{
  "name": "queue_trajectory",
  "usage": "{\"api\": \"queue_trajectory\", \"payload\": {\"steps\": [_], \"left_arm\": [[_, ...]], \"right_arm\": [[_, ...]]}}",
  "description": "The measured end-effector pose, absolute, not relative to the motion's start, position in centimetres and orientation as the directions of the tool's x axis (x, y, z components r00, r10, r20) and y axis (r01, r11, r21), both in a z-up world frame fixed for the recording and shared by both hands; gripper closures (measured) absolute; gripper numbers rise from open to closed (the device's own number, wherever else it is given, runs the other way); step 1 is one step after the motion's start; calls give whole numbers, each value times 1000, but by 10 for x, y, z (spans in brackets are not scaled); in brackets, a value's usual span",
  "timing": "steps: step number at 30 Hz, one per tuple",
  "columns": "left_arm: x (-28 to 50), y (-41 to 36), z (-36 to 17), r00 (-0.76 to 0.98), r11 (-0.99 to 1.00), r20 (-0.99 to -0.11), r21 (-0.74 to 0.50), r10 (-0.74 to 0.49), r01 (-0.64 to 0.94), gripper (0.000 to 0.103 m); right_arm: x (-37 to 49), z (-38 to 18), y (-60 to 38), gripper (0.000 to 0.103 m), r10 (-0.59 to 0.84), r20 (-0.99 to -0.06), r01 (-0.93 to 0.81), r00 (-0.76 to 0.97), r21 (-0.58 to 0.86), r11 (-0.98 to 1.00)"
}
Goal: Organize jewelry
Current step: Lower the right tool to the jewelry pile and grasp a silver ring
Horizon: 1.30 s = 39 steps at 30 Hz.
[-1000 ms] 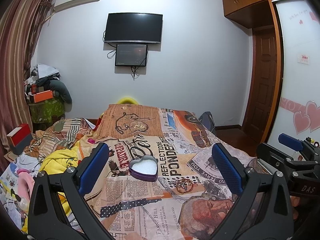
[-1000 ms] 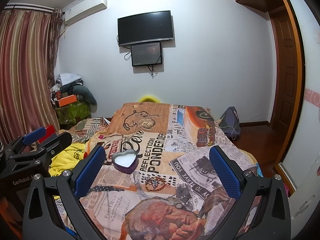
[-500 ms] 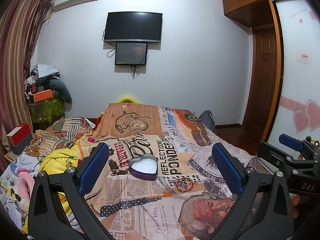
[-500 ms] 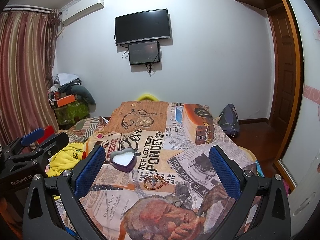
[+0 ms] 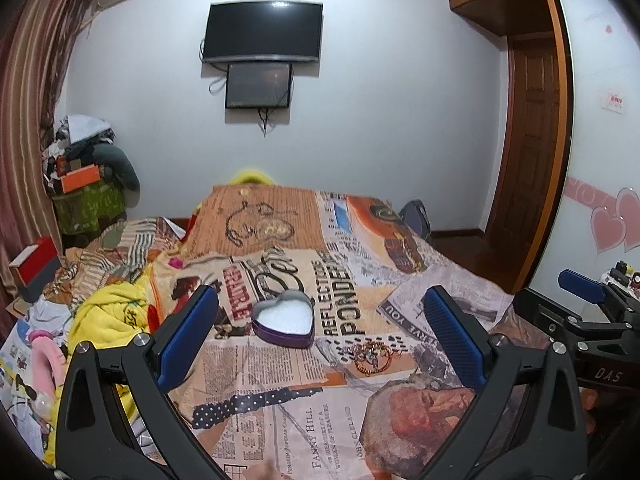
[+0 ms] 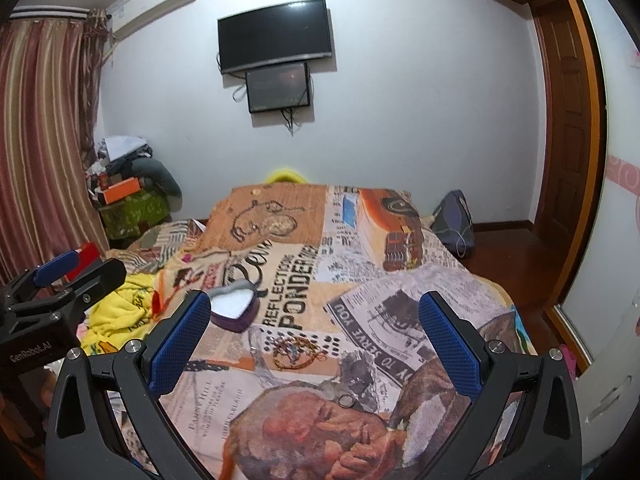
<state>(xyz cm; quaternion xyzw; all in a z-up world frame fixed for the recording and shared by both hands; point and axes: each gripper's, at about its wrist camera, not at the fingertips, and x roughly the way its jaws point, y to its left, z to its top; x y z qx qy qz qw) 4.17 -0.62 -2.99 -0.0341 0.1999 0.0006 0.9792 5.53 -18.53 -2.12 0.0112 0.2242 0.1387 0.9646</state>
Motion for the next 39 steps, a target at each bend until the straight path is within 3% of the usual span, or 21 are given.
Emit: {"api": "queue_trajectory", "payload": {"steps": [16, 23, 29, 31, 35, 39], "left_arm": [[119, -7, -137, 703, 998, -710, -63, -30, -21, 0], [135, -13, -173, 607, 998, -793, -61, -41, -12, 0], [140, -11, -185, 584, 995, -807, -103, -86, 4, 0], [144, -9, -189, 572, 992, -815, -123, -97, -7, 7], [155, -8, -200, 525, 985, -839, -171, -144, -4, 22], [162, -12, -198, 545, 988, -826, -154, -144, 28, 35]], "right_arm": [[105, -125, -215, 2, 146, -714, -184, 685, 25, 983], [115, -152, -209, 32, 233, -778, -246, 583, 104, 964], [133, -172, -201, 52, 331, -800, -299, 500, 199, 933], [137, -179, -199, 58, 343, -810, -302, 475, 216, 929], [140, -182, -196, 60, 342, -808, -316, 479, 205, 926], [142, -186, -191, 69, 336, -810, -334, 479, 186, 924]]}}
